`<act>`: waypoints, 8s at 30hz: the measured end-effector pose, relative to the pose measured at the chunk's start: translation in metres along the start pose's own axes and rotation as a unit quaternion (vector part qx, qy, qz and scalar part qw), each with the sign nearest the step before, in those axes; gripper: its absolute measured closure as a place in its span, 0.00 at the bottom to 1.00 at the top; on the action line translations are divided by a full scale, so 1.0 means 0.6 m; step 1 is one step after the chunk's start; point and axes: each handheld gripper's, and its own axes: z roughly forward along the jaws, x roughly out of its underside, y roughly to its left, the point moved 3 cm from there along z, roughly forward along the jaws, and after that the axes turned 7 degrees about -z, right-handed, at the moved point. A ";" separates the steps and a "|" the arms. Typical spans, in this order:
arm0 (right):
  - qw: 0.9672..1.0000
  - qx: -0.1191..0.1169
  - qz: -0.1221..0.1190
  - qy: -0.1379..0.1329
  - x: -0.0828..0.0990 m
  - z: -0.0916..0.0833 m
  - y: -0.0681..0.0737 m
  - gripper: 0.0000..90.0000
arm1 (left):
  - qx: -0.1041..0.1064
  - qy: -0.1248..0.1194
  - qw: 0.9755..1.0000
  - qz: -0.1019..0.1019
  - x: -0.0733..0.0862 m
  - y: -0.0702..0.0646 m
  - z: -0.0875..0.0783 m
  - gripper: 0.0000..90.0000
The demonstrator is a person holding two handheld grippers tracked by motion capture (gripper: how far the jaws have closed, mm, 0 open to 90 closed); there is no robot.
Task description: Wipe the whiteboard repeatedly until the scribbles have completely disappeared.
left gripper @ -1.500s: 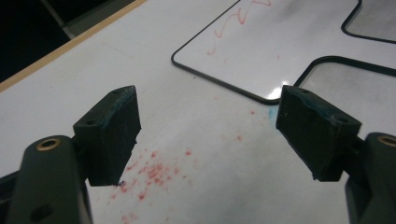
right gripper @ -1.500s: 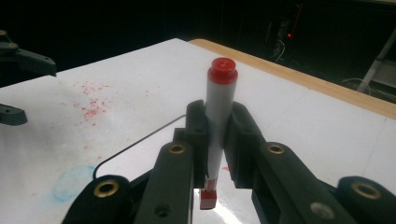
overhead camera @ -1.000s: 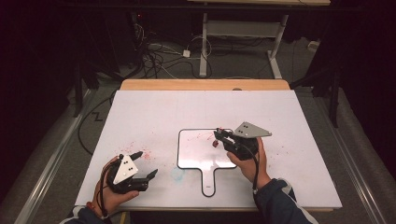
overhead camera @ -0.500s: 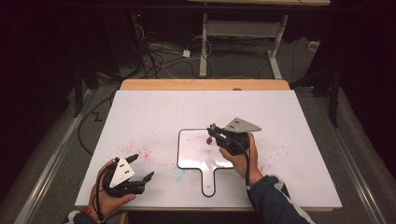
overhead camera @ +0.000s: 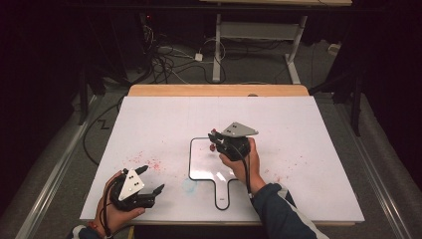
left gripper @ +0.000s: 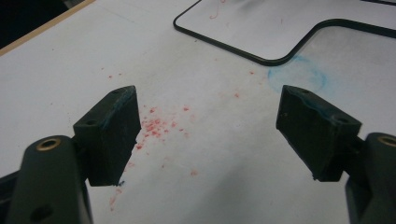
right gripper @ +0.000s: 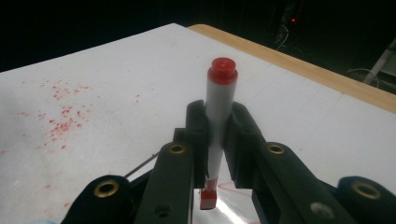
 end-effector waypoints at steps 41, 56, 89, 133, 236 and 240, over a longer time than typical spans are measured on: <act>0.995 0.077 0.008 0.063 0.004 0.046 -0.028 0.91 | 0.014 0.018 1.000 -0.001 0.005 -0.006 0.005 0.23; 0.999 0.015 0.022 0.045 -0.013 0.072 0.014 0.91 | 0.016 0.017 1.000 -0.002 0.005 -0.007 0.006 0.23; 0.994 0.085 0.009 0.071 0.007 0.040 -0.040 0.91 | 0.018 0.026 0.999 0.000 0.007 -0.007 0.008 0.23; 0.997 0.056 -0.008 0.056 0.023 0.012 -0.038 0.91 | 0.026 0.031 0.999 0.004 0.007 -0.012 0.011 0.23; 0.985 0.097 -0.028 0.137 0.049 -0.057 -0.107 0.91 | 0.029 0.034 0.999 0.018 0.006 -0.013 0.009 0.23; 0.990 0.049 0.001 0.130 0.048 -0.063 -0.106 0.91 | 0.030 0.033 0.999 0.018 0.006 -0.013 0.009 0.23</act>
